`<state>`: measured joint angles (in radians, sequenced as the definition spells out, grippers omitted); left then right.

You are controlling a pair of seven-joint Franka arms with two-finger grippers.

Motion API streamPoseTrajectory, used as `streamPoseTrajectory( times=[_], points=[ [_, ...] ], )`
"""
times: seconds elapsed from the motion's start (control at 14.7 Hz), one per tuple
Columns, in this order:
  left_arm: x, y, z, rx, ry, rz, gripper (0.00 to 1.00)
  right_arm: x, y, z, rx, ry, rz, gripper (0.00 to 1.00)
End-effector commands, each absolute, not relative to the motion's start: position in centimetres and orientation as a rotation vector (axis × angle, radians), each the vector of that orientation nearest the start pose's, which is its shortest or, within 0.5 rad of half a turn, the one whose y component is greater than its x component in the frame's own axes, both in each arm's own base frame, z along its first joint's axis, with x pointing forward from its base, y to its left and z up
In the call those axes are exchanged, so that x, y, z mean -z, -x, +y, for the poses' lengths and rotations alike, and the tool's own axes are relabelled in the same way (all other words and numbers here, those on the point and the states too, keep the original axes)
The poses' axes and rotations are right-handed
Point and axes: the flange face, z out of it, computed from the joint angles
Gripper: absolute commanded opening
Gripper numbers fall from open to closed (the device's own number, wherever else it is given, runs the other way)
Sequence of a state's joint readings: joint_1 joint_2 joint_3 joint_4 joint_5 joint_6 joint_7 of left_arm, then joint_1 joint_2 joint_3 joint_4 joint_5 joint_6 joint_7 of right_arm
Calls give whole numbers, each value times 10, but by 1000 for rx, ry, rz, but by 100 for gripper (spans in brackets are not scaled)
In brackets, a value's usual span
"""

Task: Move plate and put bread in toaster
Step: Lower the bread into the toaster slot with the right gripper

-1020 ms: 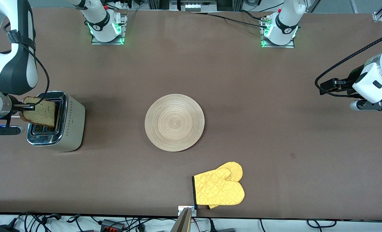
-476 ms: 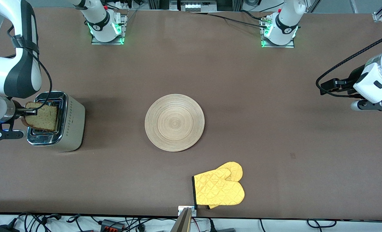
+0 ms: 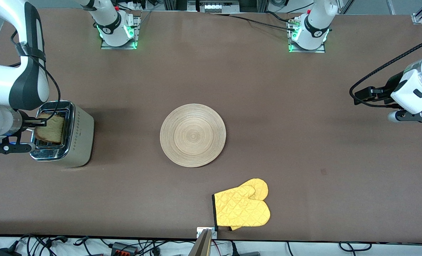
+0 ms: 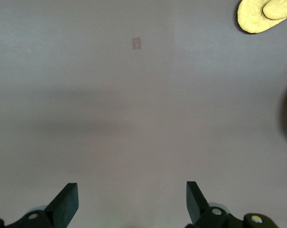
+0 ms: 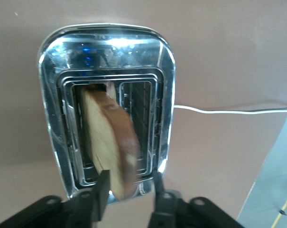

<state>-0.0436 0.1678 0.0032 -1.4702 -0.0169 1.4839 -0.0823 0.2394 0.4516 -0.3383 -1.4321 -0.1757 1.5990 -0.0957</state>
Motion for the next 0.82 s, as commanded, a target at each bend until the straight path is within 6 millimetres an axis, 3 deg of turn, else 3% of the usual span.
streamPoseTrajectory(
  times=[0.0, 0.41, 0.75],
  points=[
    [-571, -586, -23, -231, 3130, -79, 100, -458, -649, -39, -421, 3380, -57, 100],
    [-570, -586, -22, -234, 3130, -84, 100, -528, -653, -18, -200, 3267, -48, 100],
    [-569, -586, -20, -240, 3139, -89, 100, -548, -650, -13, -109, 3099, 16, 100]
  ],
)
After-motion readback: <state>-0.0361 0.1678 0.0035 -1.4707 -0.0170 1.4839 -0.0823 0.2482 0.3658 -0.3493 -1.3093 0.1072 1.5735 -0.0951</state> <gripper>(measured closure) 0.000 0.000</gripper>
